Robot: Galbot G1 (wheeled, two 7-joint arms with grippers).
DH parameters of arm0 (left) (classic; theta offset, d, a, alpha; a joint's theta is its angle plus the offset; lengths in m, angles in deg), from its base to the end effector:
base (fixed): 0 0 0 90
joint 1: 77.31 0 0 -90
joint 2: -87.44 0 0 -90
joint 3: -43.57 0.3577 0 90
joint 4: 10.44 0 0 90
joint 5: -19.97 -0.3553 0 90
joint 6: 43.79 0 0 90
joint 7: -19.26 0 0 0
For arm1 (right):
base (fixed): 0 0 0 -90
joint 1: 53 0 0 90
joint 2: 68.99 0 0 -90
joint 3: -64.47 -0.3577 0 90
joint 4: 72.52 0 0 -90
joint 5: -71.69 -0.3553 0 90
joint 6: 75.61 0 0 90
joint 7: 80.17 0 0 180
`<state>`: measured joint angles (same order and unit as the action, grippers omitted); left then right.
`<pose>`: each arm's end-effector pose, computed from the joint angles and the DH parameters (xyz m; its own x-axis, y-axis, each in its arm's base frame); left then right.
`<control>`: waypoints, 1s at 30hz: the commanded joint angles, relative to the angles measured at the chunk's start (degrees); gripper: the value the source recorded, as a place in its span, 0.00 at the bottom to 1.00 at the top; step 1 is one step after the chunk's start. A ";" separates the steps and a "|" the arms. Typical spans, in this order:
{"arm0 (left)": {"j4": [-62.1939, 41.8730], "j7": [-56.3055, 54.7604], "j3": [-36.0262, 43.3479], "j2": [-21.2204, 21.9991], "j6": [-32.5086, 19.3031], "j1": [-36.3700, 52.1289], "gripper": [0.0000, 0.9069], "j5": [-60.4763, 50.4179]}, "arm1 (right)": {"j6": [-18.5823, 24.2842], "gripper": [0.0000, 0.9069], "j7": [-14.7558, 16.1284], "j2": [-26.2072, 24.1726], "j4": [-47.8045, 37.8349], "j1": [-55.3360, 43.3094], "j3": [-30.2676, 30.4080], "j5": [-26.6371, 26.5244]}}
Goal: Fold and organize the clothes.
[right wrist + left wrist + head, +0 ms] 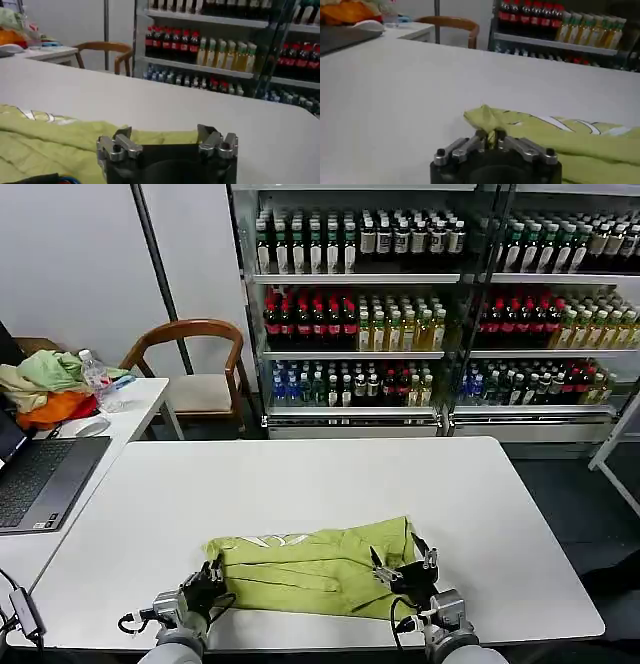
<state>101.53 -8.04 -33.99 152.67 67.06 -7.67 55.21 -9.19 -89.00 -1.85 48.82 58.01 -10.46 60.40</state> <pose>0.2203 0.0297 -0.3312 -0.8649 -0.0545 0.4989 -0.1054 0.9916 -0.0745 0.2054 0.0055 -0.2824 -0.9225 -0.2167 0.3193 -0.2643 0.9577 -0.1137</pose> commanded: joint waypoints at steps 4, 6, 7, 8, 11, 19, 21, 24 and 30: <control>5.34 3.40 -8.39 -1.62 2.71 -2.22 0.04 -9.64 | -0.10 1.00 -0.09 -0.62 0.54 -1.38 -0.74 0.10; 6.46 4.09 -12.54 -2.57 3.38 -3.03 0.04 -9.41 | -0.10 1.00 -0.09 -0.55 0.14 -2.12 -0.69 0.06; 6.66 4.30 -13.99 -2.86 3.48 -3.25 0.04 -9.22 | -0.11 1.00 -0.10 -0.53 -0.05 -2.38 -0.63 0.06; 6.95 4.74 -16.44 -3.54 4.21 -3.71 0.04 -7.82 | -0.10 1.00 -0.08 -0.46 -0.22 -2.75 -0.48 0.05; 7.21 5.85 -23.49 -5.16 6.04 -4.55 0.04 -4.09 | -0.12 1.00 -0.05 -0.44 -0.23 -3.29 -0.34 -0.08; 5.53 9.57 -38.45 -11.75 9.89 -8.21 0.03 2.60 | -0.02 1.00 0.04 -0.92 0.25 -4.13 -0.53 -0.46; 6.60 12.06 -40.01 -12.21 9.98 -7.93 0.03 4.03 | -0.01 1.00 0.03 -0.85 1.11 -3.74 -0.78 -0.50; 9.31 12.09 -36.76 -11.21 10.43 -6.74 0.03 4.22 | -0.11 1.00 0.02 -1.52 2.97 -2.40 -2.10 -0.93; 15.14 13.45 -19.96 -4.43 7.37 -5.39 0.04 2.60 | -0.37 1.00 -0.18 -2.49 5.05 -0.09 -7.35 -2.13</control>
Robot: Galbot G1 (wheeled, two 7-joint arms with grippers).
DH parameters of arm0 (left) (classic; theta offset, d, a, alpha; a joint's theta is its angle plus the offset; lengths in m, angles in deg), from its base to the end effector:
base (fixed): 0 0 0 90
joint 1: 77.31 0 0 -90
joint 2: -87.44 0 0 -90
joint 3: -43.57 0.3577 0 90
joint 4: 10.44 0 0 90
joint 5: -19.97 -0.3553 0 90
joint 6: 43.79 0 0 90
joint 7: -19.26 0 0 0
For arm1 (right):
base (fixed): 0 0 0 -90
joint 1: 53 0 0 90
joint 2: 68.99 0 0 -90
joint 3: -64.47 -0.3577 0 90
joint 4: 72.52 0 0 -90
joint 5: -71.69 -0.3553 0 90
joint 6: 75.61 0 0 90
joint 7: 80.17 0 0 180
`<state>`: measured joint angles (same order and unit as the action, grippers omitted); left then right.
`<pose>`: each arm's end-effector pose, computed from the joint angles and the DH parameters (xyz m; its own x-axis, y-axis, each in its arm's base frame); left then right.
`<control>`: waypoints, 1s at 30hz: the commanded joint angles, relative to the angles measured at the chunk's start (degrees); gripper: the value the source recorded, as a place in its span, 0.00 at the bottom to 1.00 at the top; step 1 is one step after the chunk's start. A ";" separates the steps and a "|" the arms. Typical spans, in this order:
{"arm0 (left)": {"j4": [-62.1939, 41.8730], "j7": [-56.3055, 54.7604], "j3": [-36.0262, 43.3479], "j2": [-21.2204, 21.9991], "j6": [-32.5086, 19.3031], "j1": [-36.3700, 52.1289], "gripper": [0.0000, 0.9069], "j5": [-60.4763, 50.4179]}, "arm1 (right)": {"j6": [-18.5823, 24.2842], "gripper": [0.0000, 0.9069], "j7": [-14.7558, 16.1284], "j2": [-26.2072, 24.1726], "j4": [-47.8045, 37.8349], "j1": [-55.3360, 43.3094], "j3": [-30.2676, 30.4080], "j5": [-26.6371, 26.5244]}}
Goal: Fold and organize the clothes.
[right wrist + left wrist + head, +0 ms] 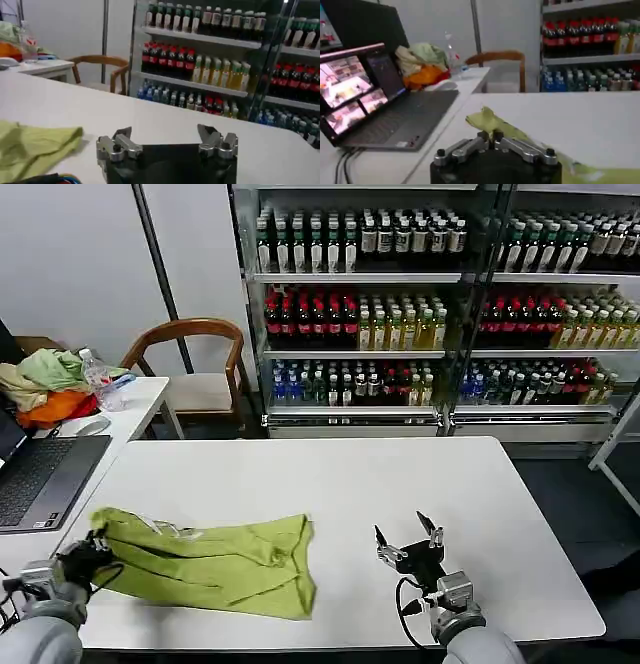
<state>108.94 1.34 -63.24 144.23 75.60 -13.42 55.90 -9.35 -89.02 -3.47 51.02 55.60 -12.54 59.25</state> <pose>0.2202 0.1754 -0.2242 -0.8973 -0.2651 0.3531 -0.2315 0.9634 0.1350 0.2178 -0.0063 -0.2574 -0.9472 -0.2061 0.2458 -0.2453 0.9592 -0.1408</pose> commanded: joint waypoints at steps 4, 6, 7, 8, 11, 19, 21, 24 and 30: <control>8.72 4.29 20.23 7.61 -1.78 1.45 0.04 -2.56 | -0.35 1.00 0.01 -1.55 4.64 5.34 -8.51 -1.30; 8.23 4.78 24.54 8.61 -2.31 1.74 0.04 -5.56 | -0.30 1.00 0.05 -1.50 5.37 6.54 -9.46 -2.07; 7.93 5.06 26.93 9.17 -3.02 1.64 0.04 -6.86 | -0.30 1.00 0.03 -1.33 5.64 7.19 -10.01 -2.06; 7.83 5.27 27.90 9.39 -3.19 1.60 0.04 -8.00 | -0.28 1.00 -0.02 -1.24 5.75 7.49 -10.22 -2.06; 6.33 5.74 32.12 10.78 -3.93 2.60 0.04 -10.27 | -0.28 1.00 -0.10 -0.94 6.35 9.22 -11.47 -1.98; -2.67 5.36 35.16 13.07 -5.36 9.30 0.04 -11.88 | 0.03 1.00 -0.08 -0.71 6.81 11.61 -14.72 -2.37; -3.96 4.97 35.23 13.71 -5.50 10.41 0.04 -12.03 | 0.05 1.00 -0.15 -0.62 6.27 11.52 -14.78 -2.38; -6.39 4.49 35.51 13.97 -5.81 13.03 0.04 -12.06 | -0.05 1.00 -0.19 -0.40 6.02 11.30 -14.48 -2.34; -8.09 3.97 36.37 13.39 -4.93 14.49 0.04 -12.21 | -0.36 1.00 -0.27 -0.27 5.42 10.19 -13.71 -2.27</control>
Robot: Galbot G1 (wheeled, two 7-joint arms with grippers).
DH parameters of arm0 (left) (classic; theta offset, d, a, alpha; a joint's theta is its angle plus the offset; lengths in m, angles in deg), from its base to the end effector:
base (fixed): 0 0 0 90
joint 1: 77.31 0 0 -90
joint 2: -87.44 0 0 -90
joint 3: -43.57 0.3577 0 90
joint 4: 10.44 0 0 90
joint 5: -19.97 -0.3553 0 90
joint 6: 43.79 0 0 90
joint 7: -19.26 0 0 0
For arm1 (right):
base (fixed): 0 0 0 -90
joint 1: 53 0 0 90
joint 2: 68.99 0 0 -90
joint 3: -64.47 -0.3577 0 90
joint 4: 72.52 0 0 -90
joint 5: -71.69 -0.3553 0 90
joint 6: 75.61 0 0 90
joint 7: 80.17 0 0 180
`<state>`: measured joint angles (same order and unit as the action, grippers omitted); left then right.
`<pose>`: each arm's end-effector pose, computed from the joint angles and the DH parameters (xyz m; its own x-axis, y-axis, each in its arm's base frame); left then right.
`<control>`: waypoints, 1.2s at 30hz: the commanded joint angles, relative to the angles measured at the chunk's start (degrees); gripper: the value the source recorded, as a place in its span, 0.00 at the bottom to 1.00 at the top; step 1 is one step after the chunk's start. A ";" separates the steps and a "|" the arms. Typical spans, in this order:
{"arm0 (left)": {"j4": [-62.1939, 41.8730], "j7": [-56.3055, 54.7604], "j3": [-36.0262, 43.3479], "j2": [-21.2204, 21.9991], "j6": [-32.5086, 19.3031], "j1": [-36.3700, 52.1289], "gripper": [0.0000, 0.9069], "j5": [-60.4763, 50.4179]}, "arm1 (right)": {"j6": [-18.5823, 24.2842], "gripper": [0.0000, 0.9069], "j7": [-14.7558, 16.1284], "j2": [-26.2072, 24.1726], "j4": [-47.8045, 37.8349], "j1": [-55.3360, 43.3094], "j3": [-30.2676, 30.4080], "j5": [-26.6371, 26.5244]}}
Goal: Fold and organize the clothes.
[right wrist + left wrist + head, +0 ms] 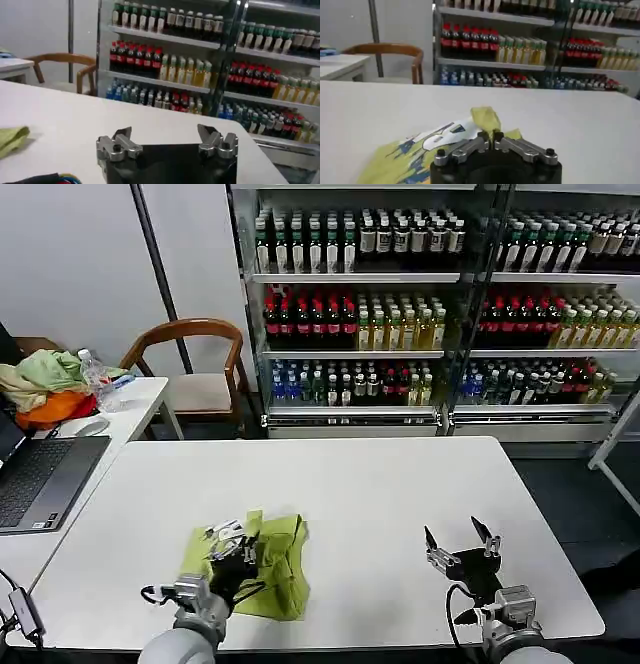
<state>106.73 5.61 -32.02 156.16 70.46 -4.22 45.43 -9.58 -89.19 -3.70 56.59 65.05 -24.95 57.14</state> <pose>0.2316 -0.0024 -0.2906 -0.9120 0.1920 0.3624 0.1699 0.9811 -0.0920 0.1857 -0.0533 -0.2378 -0.9660 -0.0619 0.2509 -0.1050 0.9811 -0.1624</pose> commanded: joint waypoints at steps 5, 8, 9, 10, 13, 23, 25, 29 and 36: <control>-4.57 -1.23 6.48 1.11 2.07 6.01 0.06 -0.55 | -0.27 1.00 -0.15 0.00 -0.71 0.03 -0.63 -0.07; -4.17 -1.40 7.26 1.36 2.54 5.95 0.63 -0.81 | -0.27 1.00 -0.14 -0.09 -0.98 -0.24 -0.35 -0.05; -4.39 -1.05 7.58 1.46 2.28 5.96 1.00 -1.03 | -0.28 1.00 -0.14 -0.12 -1.03 -0.36 -0.32 -0.06; -4.89 -1.00 7.84 1.61 1.75 6.11 1.00 -1.09 | -0.30 1.00 -0.13 -0.23 -1.10 -0.51 -0.24 -0.08; -5.22 -0.53 7.99 2.07 1.34 6.06 1.00 -0.47 | -0.30 1.00 -0.11 -0.31 -1.04 -0.99 -0.14 -0.13; 3.99 2.09 2.77 0.85 -5.36 1.26 1.00 0.31 | -0.32 1.00 0.02 -0.90 -0.83 -2.88 1.81 -0.30; 6.40 2.45 -1.08 -0.87 -5.24 -0.32 1.00 0.70 | -0.31 1.00 0.02 -0.90 -1.02 -3.51 2.34 -0.31; 5.46 2.16 -8.30 -4.07 -5.13 -3.78 1.00 1.29 | -0.27 1.00 0.05 -0.54 -1.47 -5.14 3.51 -0.33; -1.79 -1.69 -18.47 -6.38 -0.37 -8.46 1.00 9.61 | 0.12 1.00 0.17 -0.48 -1.54 -5.73 3.74 -0.59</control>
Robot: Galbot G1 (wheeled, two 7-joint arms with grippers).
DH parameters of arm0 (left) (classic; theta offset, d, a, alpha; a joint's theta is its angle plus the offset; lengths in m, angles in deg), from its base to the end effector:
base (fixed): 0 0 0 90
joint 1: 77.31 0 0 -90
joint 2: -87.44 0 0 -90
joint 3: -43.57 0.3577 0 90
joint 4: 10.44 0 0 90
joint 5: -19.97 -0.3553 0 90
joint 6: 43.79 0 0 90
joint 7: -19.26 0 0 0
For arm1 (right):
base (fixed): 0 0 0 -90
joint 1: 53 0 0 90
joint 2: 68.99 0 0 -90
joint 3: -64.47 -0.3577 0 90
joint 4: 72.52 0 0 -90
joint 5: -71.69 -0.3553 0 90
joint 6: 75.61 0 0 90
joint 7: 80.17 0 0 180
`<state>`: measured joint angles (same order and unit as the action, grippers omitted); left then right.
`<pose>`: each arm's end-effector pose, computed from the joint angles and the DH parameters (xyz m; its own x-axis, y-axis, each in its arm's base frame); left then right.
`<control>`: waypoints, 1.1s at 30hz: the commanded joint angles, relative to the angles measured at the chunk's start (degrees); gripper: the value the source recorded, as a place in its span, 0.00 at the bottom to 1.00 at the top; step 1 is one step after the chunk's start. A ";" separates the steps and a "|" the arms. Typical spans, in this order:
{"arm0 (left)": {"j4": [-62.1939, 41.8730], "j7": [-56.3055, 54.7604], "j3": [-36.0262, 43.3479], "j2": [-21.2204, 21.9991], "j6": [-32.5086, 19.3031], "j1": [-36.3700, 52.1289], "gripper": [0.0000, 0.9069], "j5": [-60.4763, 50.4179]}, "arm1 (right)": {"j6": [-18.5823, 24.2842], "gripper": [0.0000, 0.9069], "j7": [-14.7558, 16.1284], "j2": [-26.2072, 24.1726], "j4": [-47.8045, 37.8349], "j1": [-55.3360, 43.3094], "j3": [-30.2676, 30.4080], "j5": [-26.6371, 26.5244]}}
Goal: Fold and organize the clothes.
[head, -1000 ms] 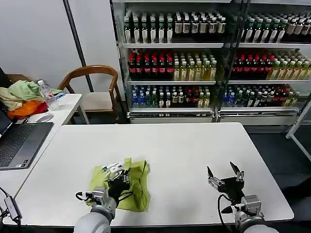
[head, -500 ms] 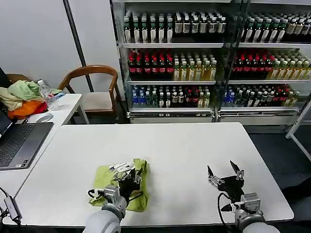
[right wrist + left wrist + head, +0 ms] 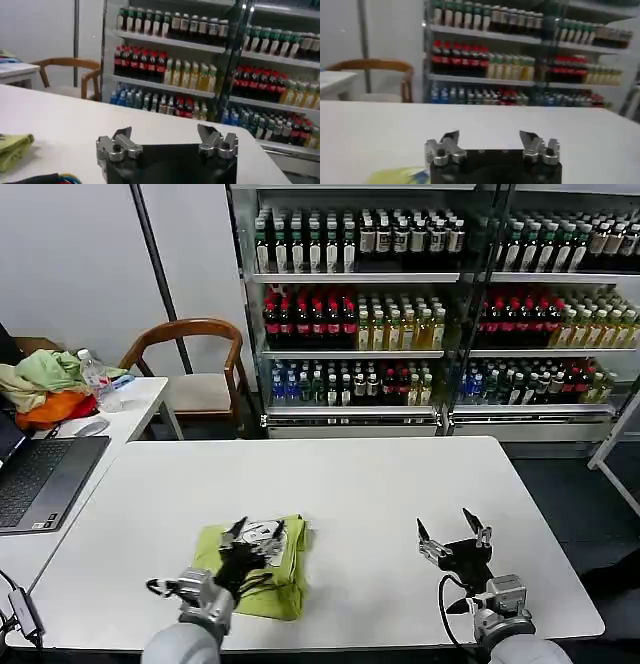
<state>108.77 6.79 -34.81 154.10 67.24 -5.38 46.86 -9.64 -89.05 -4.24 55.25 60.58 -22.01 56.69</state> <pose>0.2286 0.0157 -0.2786 -0.9378 0.1878 0.2919 0.1672 0.9814 -0.0943 0.2033 -0.0442 -0.2350 -0.9700 -0.1048 0.2193 -0.1401 0.9784 -0.1522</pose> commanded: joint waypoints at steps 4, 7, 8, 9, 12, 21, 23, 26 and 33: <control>-5.18 -4.02 -15.51 -3.07 4.43 -7.05 1.00 8.79 | 0.26 1.00 0.01 0.13 -0.39 -1.27 0.88 -0.19; -5.67 -4.12 -14.64 -2.38 4.67 -7.15 1.00 8.96 | 0.32 1.00 -0.01 0.42 -0.61 -1.18 0.98 -0.12; -5.66 -4.09 -14.46 -2.27 4.70 -7.20 1.00 9.11 | 0.31 1.00 0.00 0.47 -0.62 -1.14 0.99 -0.11; -5.58 -4.19 -14.09 -1.89 4.78 -7.24 1.00 9.61 | 0.33 1.00 -0.01 0.59 -0.63 -1.03 1.01 -0.07; -5.87 -3.97 -13.34 -1.39 4.69 -6.80 1.00 9.67 | 0.33 1.00 0.02 0.87 -0.57 -0.71 0.94 0.00; -7.39 -3.72 -9.30 -0.80 4.32 -5.47 1.00 8.05 | 0.13 1.00 -0.04 1.90 -0.55 -0.57 0.98 0.38; -7.70 -3.76 -8.01 -0.42 3.60 -5.37 0.18 6.89 | 0.14 1.00 0.00 2.03 -0.49 -0.59 0.92 0.59; -7.78 -3.76 -6.89 -0.24 3.61 -4.81 0.06 6.40 | 0.03 1.00 -0.06 2.20 -0.49 -0.73 0.72 0.59; -7.94 -3.60 -6.01 -0.78 3.57 -4.55 0.06 6.23 | -0.19 1.00 -0.16 2.16 -0.33 -0.54 0.56 0.81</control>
<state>101.64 3.23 -42.84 153.25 70.67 -9.93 53.94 -9.74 -89.16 -2.24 54.91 60.11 -21.46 57.34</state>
